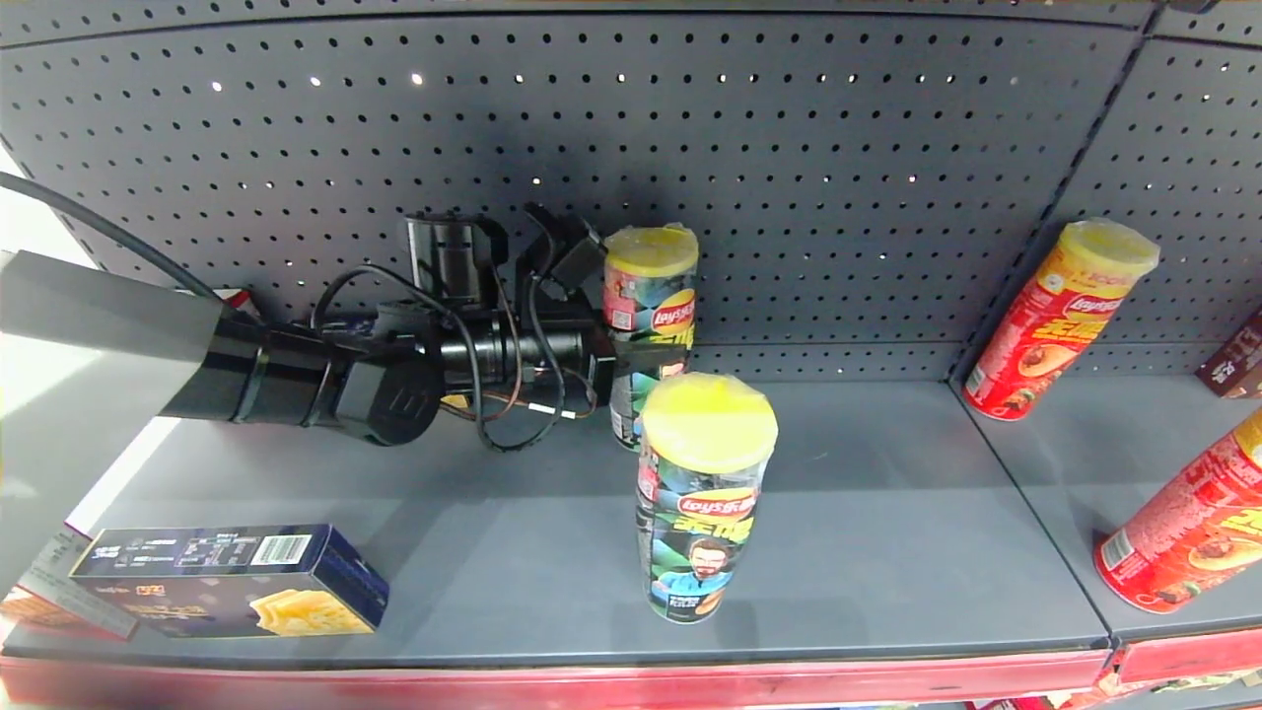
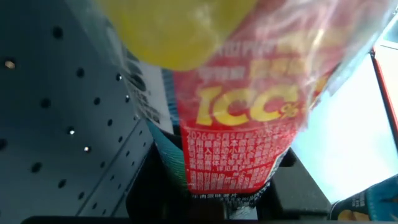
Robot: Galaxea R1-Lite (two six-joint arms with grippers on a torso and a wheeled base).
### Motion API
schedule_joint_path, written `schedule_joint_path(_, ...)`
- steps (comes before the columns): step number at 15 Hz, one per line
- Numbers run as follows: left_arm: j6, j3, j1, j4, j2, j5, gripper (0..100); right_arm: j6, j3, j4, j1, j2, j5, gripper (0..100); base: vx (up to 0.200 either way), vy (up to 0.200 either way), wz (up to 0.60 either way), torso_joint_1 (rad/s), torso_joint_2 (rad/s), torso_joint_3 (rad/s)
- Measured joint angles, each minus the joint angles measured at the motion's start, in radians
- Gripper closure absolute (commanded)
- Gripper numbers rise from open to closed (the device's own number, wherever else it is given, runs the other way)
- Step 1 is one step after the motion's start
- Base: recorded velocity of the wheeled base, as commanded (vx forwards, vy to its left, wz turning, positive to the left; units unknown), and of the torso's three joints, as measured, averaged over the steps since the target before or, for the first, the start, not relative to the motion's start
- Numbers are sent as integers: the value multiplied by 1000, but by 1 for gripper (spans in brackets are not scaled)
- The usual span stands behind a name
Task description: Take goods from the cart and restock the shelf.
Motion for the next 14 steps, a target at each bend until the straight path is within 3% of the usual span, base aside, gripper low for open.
schedule_joint_path(6,1,6,0,-10,23,0,100,1,0,0,0,0,0,0,0,0,0,0,0,0)
schedule_joint_path(7,1,7,0,-11,24,0,0,1,0,1,0,0,0,0,0,0,0,0,0,0)
schedule_joint_path(14,2,109,13,-51,3,4,0,4,0,1,0,0,0,0,0,0,0,0,0,0)
